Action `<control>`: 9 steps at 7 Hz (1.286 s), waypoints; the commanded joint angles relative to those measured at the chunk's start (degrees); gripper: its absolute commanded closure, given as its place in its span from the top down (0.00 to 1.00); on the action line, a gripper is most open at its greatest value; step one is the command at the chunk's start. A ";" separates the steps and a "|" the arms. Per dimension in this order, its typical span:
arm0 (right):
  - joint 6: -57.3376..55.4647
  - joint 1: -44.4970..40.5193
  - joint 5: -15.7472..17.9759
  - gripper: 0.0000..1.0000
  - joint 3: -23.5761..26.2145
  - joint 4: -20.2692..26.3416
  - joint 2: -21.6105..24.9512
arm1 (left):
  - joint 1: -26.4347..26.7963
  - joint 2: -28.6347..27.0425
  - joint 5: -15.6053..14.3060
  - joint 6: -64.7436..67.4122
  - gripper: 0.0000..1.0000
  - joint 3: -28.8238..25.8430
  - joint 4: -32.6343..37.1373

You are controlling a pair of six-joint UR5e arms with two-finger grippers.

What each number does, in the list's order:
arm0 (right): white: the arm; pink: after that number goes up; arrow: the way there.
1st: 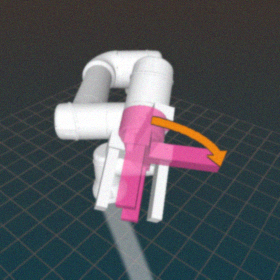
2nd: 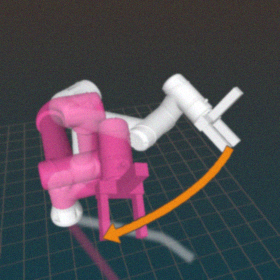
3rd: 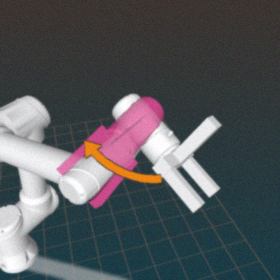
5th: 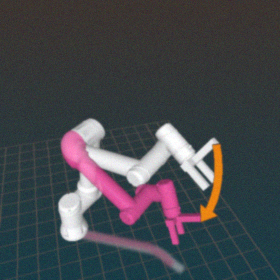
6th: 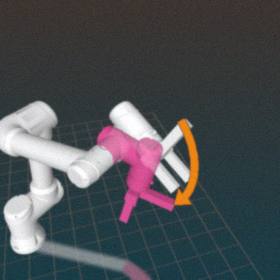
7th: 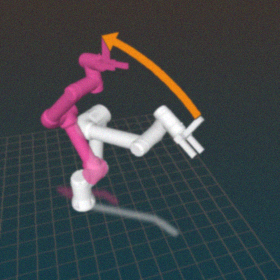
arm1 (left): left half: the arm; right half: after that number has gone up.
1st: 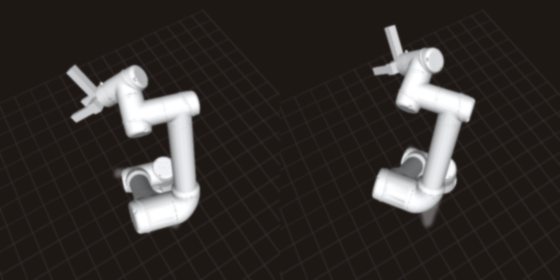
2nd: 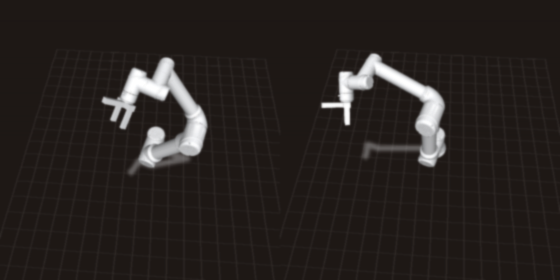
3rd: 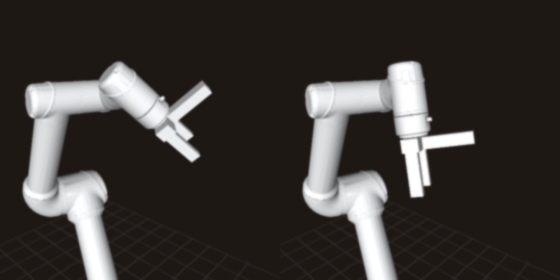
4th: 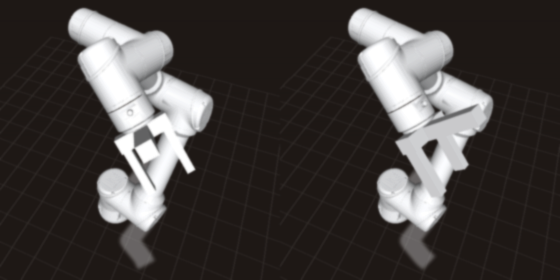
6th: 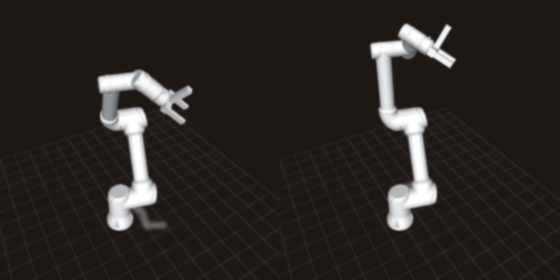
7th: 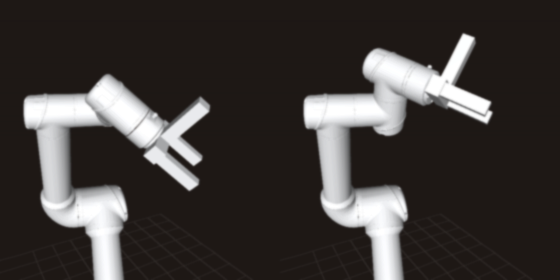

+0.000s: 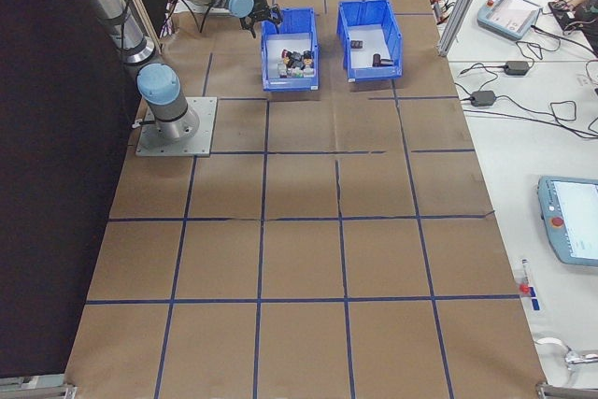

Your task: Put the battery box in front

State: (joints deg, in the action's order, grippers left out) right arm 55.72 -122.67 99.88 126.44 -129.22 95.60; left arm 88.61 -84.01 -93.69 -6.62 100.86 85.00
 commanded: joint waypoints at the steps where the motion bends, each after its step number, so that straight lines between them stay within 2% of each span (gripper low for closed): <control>1: 0.00 8.88 -0.65 1.00 -4.15 8.93 4.92 | -0.02 -0.36 0.35 -0.14 1.00 0.13 -0.10; 2: -0.70 14.86 -1.00 1.00 -6.53 11.42 7.04 | -0.02 -0.28 0.35 -0.23 1.00 0.13 -0.01; 3: -7.06 20.92 -1.44 1.00 -7.51 11.53 8.36 | 0.07 -0.19 0.52 -0.32 1.00 0.13 -0.09; 4: -9.64 26.55 -3.88 1.00 -8.83 11.53 8.55 | 0.16 -0.10 0.61 -0.32 1.00 0.04 -0.10; 5: -12.72 30.96 -5.38 1.00 -12.32 13.88 8.20 | 0.07 -0.10 0.61 -0.32 1.00 0.04 -0.10; 7: -26.73 32.93 -7.41 1.00 -21.54 21.43 4.89 | 0.16 -0.98 0.61 -0.41 1.00 -0.05 -0.10; 8: -34.29 32.94 -8.46 1.00 -25.85 21.99 1.90 | 0.16 -1.06 0.61 -0.32 1.00 0.04 -0.10; 9: -41.33 33.11 -9.87 1.00 -29.72 25.12 -1.09 | 0.16 -1.07 0.61 -0.32 1.00 -0.05 -0.10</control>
State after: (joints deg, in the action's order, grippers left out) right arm 23.42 -89.86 91.64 101.81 -107.20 98.10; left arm 88.76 -85.02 -93.08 -6.97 100.85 84.90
